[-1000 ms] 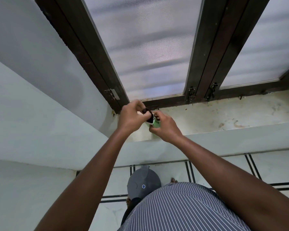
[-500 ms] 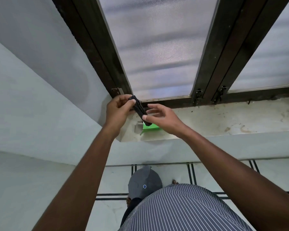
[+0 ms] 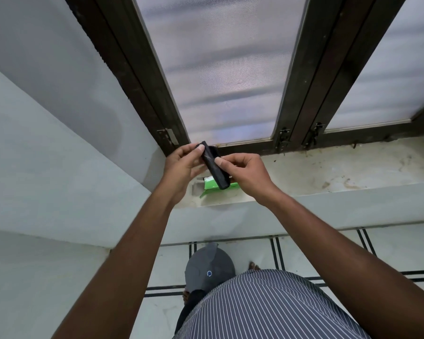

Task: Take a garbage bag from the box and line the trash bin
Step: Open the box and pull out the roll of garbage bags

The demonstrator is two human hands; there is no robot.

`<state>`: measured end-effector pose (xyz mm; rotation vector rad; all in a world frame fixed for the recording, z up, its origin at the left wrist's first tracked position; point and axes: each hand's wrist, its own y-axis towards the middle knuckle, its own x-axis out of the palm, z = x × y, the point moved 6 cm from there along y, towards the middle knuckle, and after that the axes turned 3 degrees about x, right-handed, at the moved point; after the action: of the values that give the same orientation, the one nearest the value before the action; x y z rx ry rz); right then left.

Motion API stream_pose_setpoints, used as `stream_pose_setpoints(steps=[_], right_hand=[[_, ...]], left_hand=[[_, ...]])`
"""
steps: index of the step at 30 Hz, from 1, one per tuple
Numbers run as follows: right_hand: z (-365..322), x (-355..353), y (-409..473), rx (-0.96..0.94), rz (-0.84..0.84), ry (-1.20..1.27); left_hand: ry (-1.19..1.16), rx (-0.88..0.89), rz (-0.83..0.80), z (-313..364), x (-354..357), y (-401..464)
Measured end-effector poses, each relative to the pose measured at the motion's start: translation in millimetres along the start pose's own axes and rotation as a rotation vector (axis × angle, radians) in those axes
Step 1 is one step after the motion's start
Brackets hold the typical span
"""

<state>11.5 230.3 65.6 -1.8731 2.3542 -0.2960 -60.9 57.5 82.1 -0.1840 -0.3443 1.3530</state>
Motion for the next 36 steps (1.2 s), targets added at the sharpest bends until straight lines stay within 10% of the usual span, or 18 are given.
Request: stream_pose_setpoints(steps=[7,15,19,23,27,36], right_hand=[[3.3,-3.1,1.5,0.063,0.073,0.081],[13.0,-36.6,3.7,0.17,0.235,0.197],[3.6,-51.1,3.1,0.107,0.371,-0.237],[-38.1,-22.5,-1.8,-0.205,0.144,-0.539],[-43.7,4.3,3.9,-0.078,-0.185,-0.536],[-45.0,-17.9,16.3,-0.078,-0.082,-0.704]], left_hand=[[-0.081,-0.417,-0.091,-26.1,13.5,-16.6],[-0.203,-0.327,-0.118,-21.2,13.1,-23.7],[-0.058,-0.23,-0.037,-25.7,-1.7,-14.5],[0.129,-0.094,-0.136,-16.6,8.7,-18.3],[0.181,0.017,-0.176,-6.6,26.0,-22.0],[-0.058,-0.205,-0.129,-2.1,0.8,-23.1]])
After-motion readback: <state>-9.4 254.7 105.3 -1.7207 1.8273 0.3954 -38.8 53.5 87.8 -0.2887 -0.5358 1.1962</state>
